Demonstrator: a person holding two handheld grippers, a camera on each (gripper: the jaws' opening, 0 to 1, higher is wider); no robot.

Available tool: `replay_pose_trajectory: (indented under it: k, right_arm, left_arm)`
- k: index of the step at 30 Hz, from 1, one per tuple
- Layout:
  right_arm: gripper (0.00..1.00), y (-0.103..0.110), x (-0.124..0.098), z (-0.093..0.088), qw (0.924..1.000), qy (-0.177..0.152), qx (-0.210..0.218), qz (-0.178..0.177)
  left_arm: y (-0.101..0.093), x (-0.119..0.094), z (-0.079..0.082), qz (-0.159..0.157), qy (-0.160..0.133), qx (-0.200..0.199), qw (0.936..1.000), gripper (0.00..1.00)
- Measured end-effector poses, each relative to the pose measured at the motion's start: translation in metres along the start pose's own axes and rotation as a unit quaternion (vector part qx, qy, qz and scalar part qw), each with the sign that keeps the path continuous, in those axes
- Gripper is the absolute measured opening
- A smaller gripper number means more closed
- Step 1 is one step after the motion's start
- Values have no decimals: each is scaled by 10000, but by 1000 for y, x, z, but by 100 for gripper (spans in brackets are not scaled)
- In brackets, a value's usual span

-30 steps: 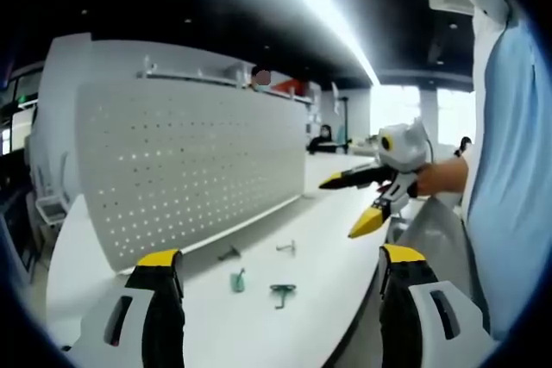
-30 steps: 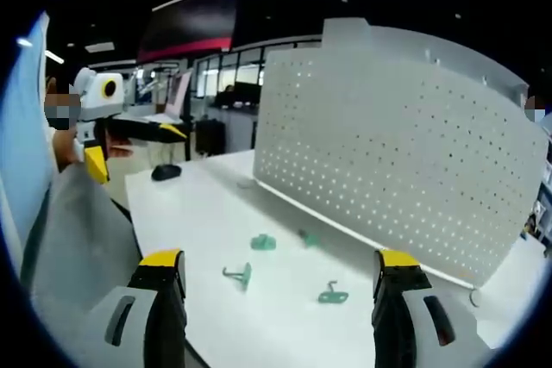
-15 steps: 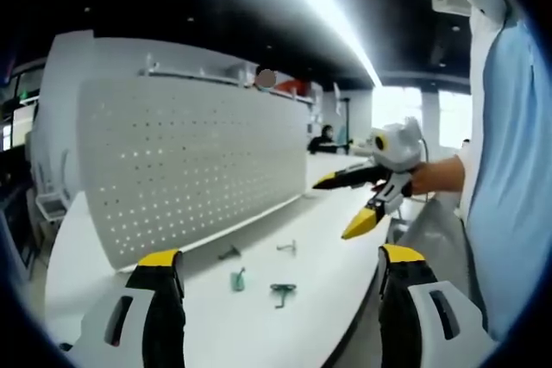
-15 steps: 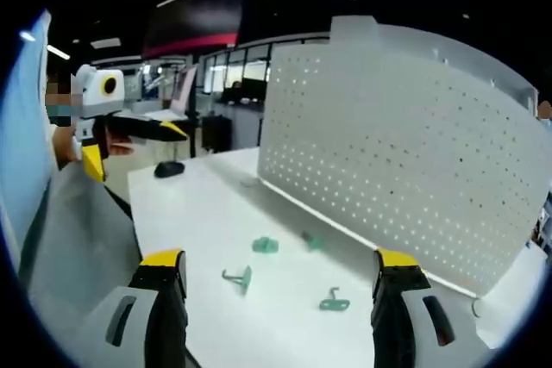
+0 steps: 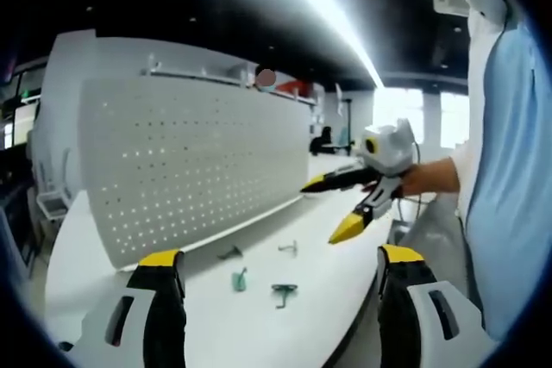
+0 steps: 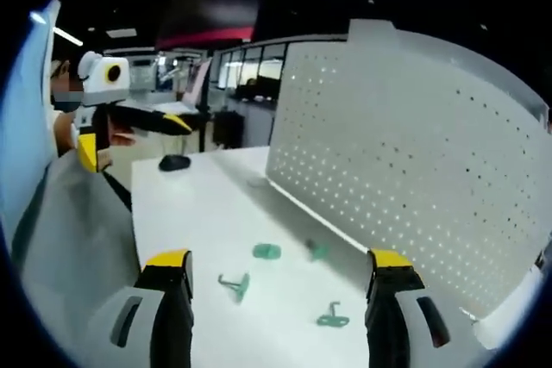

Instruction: Insert the hook assembly into the mounting plate slot until the hook locks in place.

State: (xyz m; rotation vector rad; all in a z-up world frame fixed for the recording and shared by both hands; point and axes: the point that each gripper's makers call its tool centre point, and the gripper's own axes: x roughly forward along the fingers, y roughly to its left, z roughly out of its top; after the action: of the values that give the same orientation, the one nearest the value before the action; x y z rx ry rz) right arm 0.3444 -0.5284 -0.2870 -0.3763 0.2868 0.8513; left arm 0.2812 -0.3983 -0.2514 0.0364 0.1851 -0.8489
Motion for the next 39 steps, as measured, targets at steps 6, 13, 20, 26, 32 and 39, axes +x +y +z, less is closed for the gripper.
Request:
replay_pose_trajectory:
  k: [6, 13, 20, 26, 32, 39]
  right_arm:
    - [76, -1, 7, 3, 9997, 44, -206, 141]
    - [66, 0, 21, 4, 9977, 119, -534, 407]
    - [57, -2, 35, 5, 9962, 188, -634, 571]
    - [46, -4, 47, 5, 9945, 266, -765, 669]
    - [40, 0, 57, -3, 9926, 350, -844, 798]
    - [32, 4, 69, -7, 9895, 451, -956, 983]
  left_arm:
    - [0, 0, 0, 8, 3, 21, 10000, 94]
    - [0, 0, 0, 13, 13, 47, 10000, 94]
    - [2, -1, 1, 43, 6, 42, 10000, 94]
    - [2, -1, 3, 63, 1, 40, 10000, 94]
    - [0, -1, 2, 36, 32, 72, 10000, 93]
    - [-1, -1, 1, 18, 64, 86, 9999, 93]
